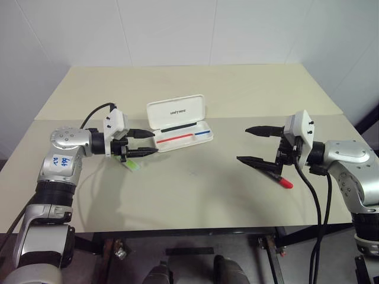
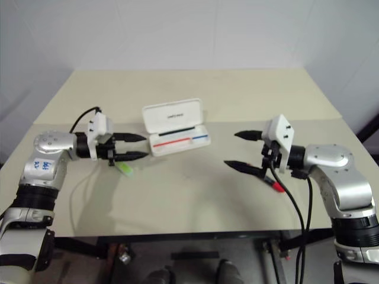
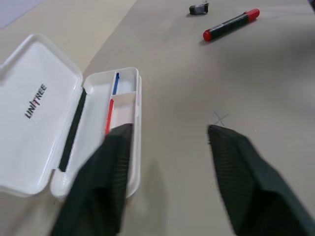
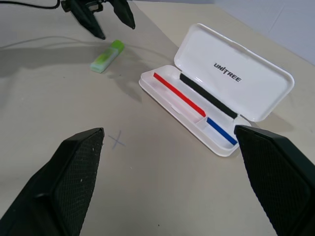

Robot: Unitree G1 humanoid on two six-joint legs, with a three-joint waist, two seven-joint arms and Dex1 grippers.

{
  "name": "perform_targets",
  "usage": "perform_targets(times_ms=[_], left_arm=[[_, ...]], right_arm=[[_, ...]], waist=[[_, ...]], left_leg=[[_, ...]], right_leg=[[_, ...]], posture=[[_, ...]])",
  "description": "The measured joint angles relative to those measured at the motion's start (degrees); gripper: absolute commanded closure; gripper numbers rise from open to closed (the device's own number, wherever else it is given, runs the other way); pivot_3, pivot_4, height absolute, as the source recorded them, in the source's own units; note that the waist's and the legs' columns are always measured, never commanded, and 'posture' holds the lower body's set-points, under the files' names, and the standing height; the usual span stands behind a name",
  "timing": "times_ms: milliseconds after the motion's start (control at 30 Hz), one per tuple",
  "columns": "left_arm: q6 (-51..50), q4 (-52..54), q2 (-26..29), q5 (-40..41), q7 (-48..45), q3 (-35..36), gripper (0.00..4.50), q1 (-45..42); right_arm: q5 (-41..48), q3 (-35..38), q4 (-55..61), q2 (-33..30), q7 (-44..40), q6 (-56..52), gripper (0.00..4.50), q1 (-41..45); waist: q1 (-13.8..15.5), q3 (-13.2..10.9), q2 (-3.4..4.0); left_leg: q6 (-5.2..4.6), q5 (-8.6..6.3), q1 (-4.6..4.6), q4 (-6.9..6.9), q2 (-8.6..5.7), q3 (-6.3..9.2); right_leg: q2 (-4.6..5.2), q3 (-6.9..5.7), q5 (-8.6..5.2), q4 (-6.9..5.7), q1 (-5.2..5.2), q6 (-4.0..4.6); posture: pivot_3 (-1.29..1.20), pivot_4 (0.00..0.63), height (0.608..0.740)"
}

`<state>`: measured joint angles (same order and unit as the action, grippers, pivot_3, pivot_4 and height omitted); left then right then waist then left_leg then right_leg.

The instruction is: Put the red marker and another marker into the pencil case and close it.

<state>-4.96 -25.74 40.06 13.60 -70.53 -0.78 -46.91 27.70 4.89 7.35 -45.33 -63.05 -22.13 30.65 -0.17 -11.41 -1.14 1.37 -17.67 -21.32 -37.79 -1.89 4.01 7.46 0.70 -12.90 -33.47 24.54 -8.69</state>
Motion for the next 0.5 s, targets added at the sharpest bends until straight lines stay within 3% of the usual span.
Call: perform_targets(times_ms=[500], left_arm=[[2.61,-14.97,-8.17,-14.09,4.31,-10.79,2.7,-14.07]], right_arm=[[-1.25,-4.49,-1.21,3.76,-0.99,0.83,0.0,2.32]], waist=[[0.04,-0.01,-0.01]], left_leg=[[-0.01,-0.01,-0.12,-0.13,-0.02,0.0]], right_leg=[[0.0,-0.03,0.01,0.02,0.03,-0.03]], posture=[[0.0,0.15,0.74]])
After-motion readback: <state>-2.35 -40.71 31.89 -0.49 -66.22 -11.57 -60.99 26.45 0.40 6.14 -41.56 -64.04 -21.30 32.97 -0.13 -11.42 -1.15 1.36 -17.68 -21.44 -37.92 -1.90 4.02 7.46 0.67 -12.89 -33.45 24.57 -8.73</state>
